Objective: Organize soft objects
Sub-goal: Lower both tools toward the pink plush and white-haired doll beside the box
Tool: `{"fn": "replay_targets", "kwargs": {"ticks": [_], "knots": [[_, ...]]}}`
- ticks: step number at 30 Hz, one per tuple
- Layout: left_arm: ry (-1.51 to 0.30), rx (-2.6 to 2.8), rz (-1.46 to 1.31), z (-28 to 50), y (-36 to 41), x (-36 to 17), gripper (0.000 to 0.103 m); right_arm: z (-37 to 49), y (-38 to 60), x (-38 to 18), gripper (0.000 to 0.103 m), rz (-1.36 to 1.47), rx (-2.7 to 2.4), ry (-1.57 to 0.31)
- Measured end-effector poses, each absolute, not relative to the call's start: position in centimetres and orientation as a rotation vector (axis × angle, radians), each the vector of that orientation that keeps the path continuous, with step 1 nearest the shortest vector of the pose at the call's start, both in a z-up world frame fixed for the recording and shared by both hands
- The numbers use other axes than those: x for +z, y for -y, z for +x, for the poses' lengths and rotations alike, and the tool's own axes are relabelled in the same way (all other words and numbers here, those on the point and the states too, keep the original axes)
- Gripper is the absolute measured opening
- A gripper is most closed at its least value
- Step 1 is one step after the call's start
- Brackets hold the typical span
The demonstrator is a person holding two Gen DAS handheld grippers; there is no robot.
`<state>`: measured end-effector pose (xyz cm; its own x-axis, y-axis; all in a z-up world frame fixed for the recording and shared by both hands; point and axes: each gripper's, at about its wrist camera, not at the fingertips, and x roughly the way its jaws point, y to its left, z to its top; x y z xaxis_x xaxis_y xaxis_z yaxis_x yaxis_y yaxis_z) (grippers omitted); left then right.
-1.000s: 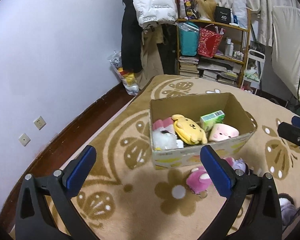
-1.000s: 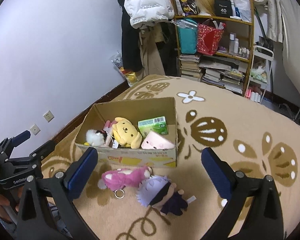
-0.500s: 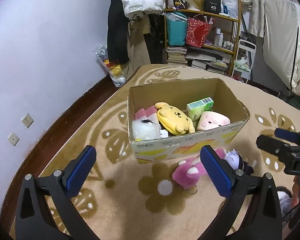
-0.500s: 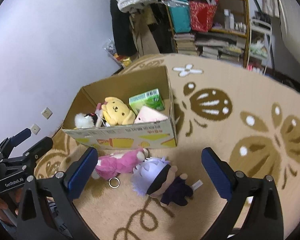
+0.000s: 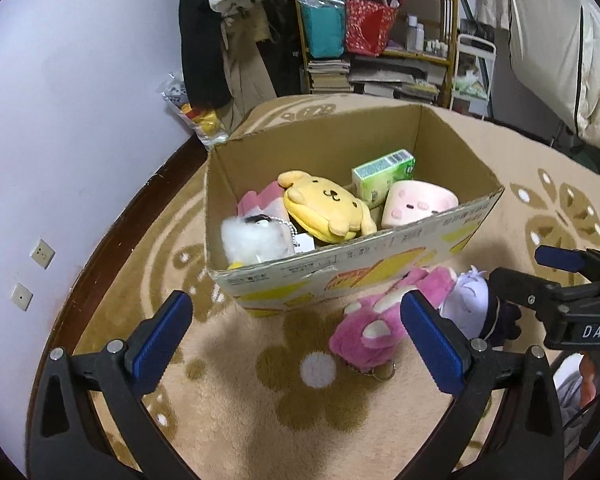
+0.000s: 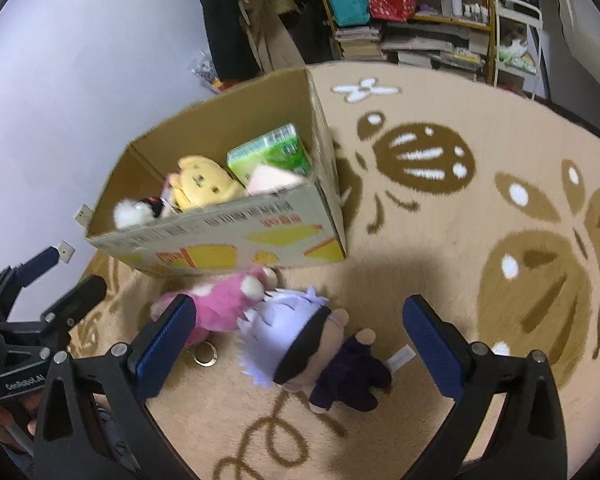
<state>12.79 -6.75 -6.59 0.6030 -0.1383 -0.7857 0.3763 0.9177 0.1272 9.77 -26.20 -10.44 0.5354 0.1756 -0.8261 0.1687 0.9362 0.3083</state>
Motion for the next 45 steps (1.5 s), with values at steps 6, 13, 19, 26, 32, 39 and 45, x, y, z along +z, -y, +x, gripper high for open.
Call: {"fn": "replay_targets", "kwargs": {"ticks": [6, 13, 19, 26, 32, 39, 45], "knots": [[-0.924, -0.337, 0.298, 13.7, 7.5, -8.1, 0.103, 9.9, 26.3, -12.2, 0.103, 0.397, 0.005, -1.059], [-0.97, -0.37, 0.293, 14.4, 8.2, -9.6, 0.103, 10.1, 27.1, -13.7, 0.103, 0.45, -0.02, -1.1], [-1.001, -0.391, 0.303, 14.9, 8.7, -10.8, 0.103, 10.3, 27.4, -14.8, 0.103, 0.478, -0.03, -1.13], [-1.034, -0.433, 0.318, 14.8, 9.8, -11.9, 0.103, 10.2, 27.5, -16.1, 0.103, 0.503, -0.035, -1.17], [-1.057, -0.447, 0.323, 15.0, 10.2, -12.6, 0.103, 10.3, 28.0, -16.5, 0.103, 0.525, -0.039, -1.179], [-1.087, -0.451, 0.329, 15.2, 10.2, -13.6, 0.103, 10.5, 27.9, -16.6, 0.103, 0.531, -0.038, -1.185], [-1.101, -0.456, 0.364, 15.1, 10.9, -14.4, 0.103, 10.6, 28.3, -16.7, 0.103, 0.55, -0.044, -1.184]]}}
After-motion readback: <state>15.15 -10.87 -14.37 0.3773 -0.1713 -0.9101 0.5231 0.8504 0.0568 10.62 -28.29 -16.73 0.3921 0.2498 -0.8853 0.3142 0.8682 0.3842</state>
